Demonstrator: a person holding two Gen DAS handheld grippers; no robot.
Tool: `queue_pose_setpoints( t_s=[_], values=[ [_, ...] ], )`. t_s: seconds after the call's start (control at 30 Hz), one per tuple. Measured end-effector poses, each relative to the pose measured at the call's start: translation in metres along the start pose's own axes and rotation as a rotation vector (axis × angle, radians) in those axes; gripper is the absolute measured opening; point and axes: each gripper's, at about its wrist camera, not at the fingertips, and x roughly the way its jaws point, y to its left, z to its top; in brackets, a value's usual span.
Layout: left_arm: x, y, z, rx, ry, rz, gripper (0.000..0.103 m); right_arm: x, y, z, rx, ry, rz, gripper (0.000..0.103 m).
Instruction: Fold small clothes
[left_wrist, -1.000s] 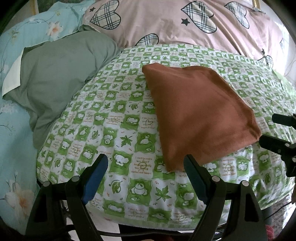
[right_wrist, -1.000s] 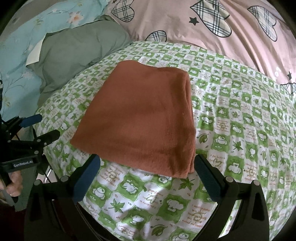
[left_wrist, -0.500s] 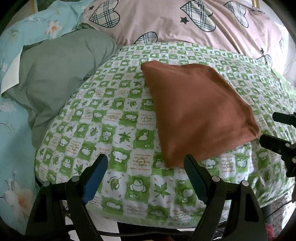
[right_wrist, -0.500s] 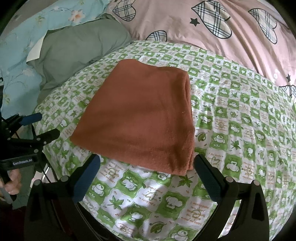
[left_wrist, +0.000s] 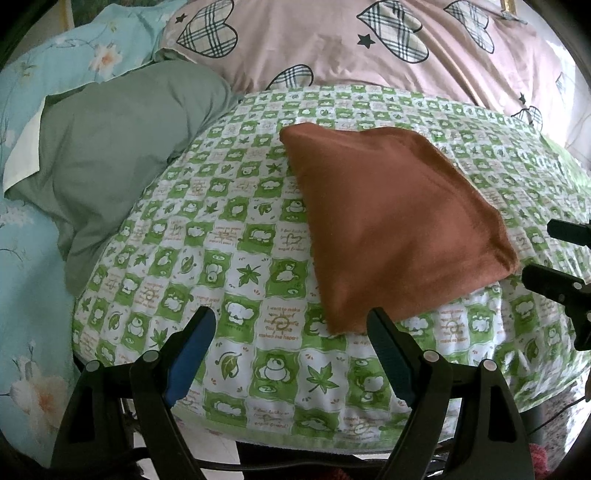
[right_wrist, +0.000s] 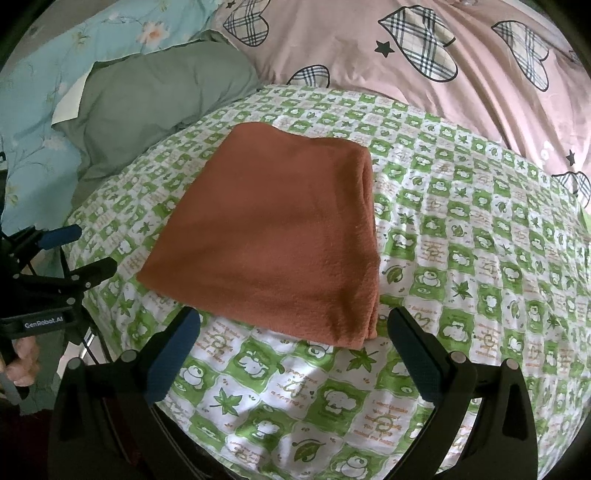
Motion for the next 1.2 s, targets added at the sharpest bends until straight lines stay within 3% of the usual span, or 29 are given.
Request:
queue_pose_setpoints(
  t_s=[1.2],
  values=[
    [-0.01, -0.002, 0.004, 0.022, -0.027, -0.008, 0.084, -0.01, 0.003, 0.003, 0.012, -0.013, 0.003, 0.102]
  ],
)
